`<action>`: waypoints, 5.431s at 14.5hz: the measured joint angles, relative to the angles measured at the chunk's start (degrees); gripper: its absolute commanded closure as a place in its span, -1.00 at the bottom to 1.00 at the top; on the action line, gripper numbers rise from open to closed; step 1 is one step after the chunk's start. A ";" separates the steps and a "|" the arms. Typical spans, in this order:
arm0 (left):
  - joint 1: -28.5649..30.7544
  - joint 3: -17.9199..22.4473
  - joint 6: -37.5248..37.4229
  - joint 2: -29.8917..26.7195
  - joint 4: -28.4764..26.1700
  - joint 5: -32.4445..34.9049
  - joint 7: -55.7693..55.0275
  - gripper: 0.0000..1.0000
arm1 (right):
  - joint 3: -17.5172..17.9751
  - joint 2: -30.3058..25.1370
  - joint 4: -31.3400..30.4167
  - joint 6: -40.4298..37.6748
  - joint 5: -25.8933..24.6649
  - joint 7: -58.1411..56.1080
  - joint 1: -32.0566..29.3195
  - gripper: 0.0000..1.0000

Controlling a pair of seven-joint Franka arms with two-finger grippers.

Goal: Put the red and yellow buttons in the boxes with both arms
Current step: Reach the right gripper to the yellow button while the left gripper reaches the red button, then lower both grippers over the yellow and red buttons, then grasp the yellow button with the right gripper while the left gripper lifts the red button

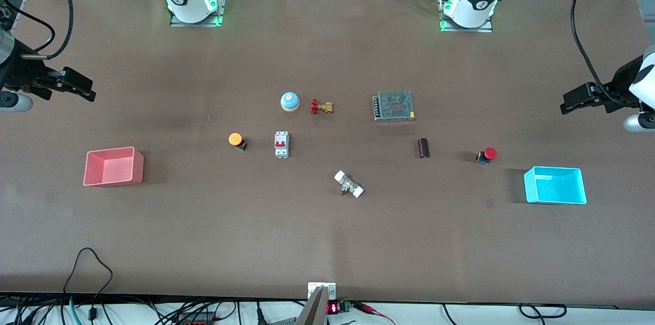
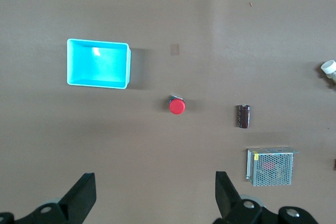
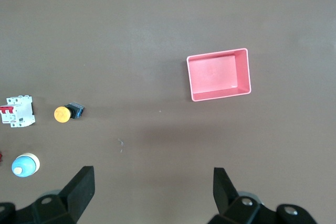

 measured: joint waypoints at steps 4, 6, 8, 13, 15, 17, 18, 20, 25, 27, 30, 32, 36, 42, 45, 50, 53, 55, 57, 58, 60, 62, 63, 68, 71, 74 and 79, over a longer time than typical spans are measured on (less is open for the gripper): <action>0.00 0.00 -0.02 -0.26 -0.76 0.00 0.00 -1.00 | 0.00 0.00 0.00 -0.08 0.00 0.00 0.00 -1.00; -0.06 -0.05 -0.61 -0.22 -1.65 0.00 0.00 -1.00 | 0.00 0.07 0.00 -0.09 0.02 0.00 0.00 -1.00; -0.43 -0.20 -1.56 0.42 -3.02 0.00 0.00 -1.00 | 0.00 0.54 -0.03 -0.12 0.51 0.00 0.01 -1.00; -1.67 -0.68 -1.37 7.92 -4.47 0.00 0.00 -1.00 | 0.06 7.79 -0.75 -1.82 1.28 -0.21 1.42 -1.00; -2.14 -0.70 0.71 11.68 -4.66 0.00 -0.02 -1.00 | 0.07 11.43 -0.81 -0.56 2.80 -0.12 2.55 -1.00; -2.12 -0.68 7.16 14.77 -6.88 0.01 -0.07 -1.00 | 0.08 13.42 -2.05 3.75 3.22 0.42 3.77 -1.00; -2.12 -0.67 11.75 15.81 -9.23 0.01 -0.08 -1.00 | 0.08 13.61 -3.81 6.62 3.24 0.48 4.17 -1.00; -2.12 -0.67 19.05 17.50 -13.60 0.01 -0.09 -1.00 | 0.07 13.41 -7.47 11.58 3.48 1.18 4.82 -1.00; -2.11 -0.66 23.94 20.12 -17.16 0.05 2.63 -1.00 | 0.18 13.43 -11.14 16.58 3.66 16.95 10.19 -1.00; -2.11 -0.66 27.47 20.81 -19.23 0.07 3.91 -1.00 | 0.23 14.11 -11.95 19.24 3.66 21.34 13.29 -1.00; -2.09 -0.66 31.61 21.99 -21.13 0.07 5.92 -1.00 | 0.56 16.61 -12.47 24.10 3.66 23.76 16.25 -1.00; -1.98 -0.63 32.58 22.64 -21.67 0.07 6.67 -1.00 | 1.54 18.53 -13.00 27.66 3.66 25.17 16.80 -1.00; -1.84 -0.60 33.61 23.13 -22.26 0.07 7.07 -0.77 | 2.35 20.18 -17.50 35.69 3.65 25.66 16.94 -1.00; -1.84 -0.60 34.60 23.19 -22.49 0.07 7.28 -0.33 | 2.75 20.88 -18.29 36.46 1.73 30.98 18.07 -1.00; -1.84 -0.59 34.68 23.23 -22.53 0.07 7.30 0.25 | 3.52 21.98 -18.30 37.46 -0.27 31.12 18.33 -1.00; -1.84 -0.52 34.76 23.23 -22.54 0.09 8.41 0.67 | 3.69 22.97 -18.28 38.81 -0.32 31.83 18.21 -1.00; -1.79 0.34 35.21 22.53 -22.11 0.09 9.26 0.67 | 3.70 23.87 -18.28 39.55 -0.30 33.36 18.17 -1.00; -1.64 1.82 34.18 20.09 -21.37 0.10 10.86 0.67 | 3.70 24.50 -18.27 39.61 -0.29 34.46 18.17 -1.00; -0.94 2.81 30.37 16.72 -20.23 0.10 12.70 0.72 | 3.73 24.95 -18.27 39.61 -0.29 35.81 18.18 -1.00; -0.37 3.01 28.52 15.31 -19.41 0.10 12.95 0.72 | 3.85 25.11 -18.27 39.60 -0.29 36.27 18.19 -1.00; 1.12 3.16 26.49 14.09 -17.08 0.11 13.17 0.72 | 4.69 25.31 -18.27 39.60 -0.29 36.71 18.21 -1.00; 3.81 3.26 24.86 15.11 -13.44 0.13 13.60 0.72 | 5.27 25.33 -18.27 39.59 -0.29 36.93 18.25 -1.00; 5.18 3.28 24.28 16.21 -11.51 0.13 13.95 0.72 | 5.33 25.34 -18.28 39.59 -0.29 36.93 18.25 -1.00; 7.02 3.19 21.95 23.35 -3.66 0.13 14.61 0.71 | 5.32 25.75 -18.29 39.55 -0.29 36.94 18.15 -0.92; 7.86 3.24 21.95 27.86 0.52 0.13 14.59 0.72 | 5.31 26.31 -18.29 39.55 -0.29 36.96 18.14 -0.54; 9.37 3.26 21.95 30.48 3.94 0.12 14.58 0.73 | 5.31 26.37 -18.29 39.55 -0.29 36.96 18.13 -0.07; 10.46 3.24 21.54 33.20 5.50 0.10 13.61 0.73 | 5.31 26.38 -18.29 39.54 -0.29 36.98 18.11 0.53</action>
